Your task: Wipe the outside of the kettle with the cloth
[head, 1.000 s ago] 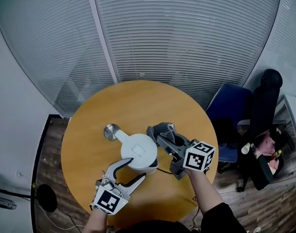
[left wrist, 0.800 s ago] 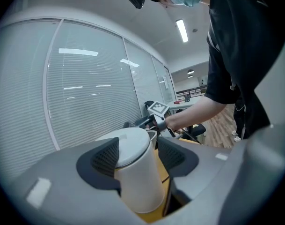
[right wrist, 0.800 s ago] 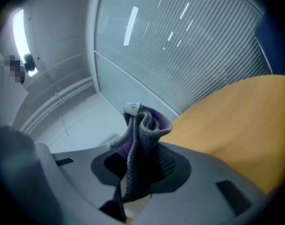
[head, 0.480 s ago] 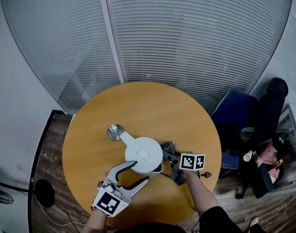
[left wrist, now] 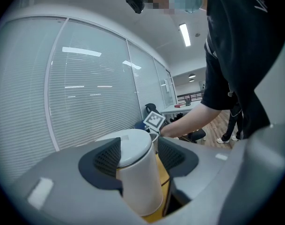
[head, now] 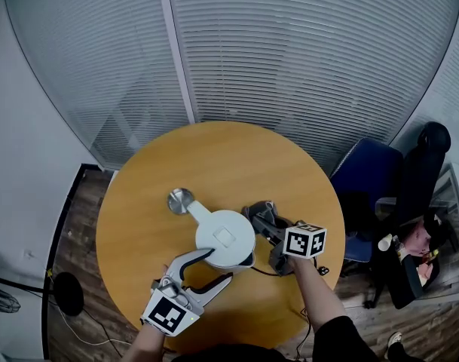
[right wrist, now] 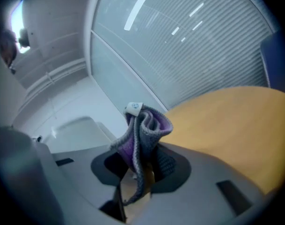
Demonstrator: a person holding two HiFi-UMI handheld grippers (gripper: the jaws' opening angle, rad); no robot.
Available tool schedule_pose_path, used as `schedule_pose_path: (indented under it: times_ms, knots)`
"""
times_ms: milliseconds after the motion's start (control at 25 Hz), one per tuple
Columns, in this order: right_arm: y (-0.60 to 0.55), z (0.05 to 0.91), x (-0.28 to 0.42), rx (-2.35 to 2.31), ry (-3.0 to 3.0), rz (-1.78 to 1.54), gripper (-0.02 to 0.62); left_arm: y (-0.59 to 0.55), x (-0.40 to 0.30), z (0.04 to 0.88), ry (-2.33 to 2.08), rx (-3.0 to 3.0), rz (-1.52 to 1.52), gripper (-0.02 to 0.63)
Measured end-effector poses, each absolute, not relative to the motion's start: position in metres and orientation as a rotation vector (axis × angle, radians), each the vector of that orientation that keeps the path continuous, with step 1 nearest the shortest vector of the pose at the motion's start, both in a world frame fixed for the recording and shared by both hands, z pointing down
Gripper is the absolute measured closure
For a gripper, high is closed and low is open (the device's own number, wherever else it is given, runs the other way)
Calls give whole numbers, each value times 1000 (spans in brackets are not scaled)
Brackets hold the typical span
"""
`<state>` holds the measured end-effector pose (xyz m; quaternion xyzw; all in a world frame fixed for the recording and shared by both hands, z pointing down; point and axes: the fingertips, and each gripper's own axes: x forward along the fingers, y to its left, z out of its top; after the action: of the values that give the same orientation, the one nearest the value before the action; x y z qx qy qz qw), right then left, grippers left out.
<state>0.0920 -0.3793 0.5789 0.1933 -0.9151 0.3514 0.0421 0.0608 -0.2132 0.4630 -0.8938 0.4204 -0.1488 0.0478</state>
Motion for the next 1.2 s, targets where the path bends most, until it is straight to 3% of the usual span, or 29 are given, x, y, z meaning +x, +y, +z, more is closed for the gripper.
schedule_pose_path:
  times_ms: [200,320,560,1200]
  knots:
    - [-389,457,62,152,-3129,927,483,-213,61,463,1287,-2726,-443,354]
    - [-378,438,43,-131,-3089,905,483,-211,61,462,1292,-2720,-440,354]
    - [-371,503,33,-199,-2874,1074,484,-212,60,462,1305,-2724,-407,360]
    - [-365,672,82,359,-2514,1211,484,-215,60,460,1320,-2705,-355,365]
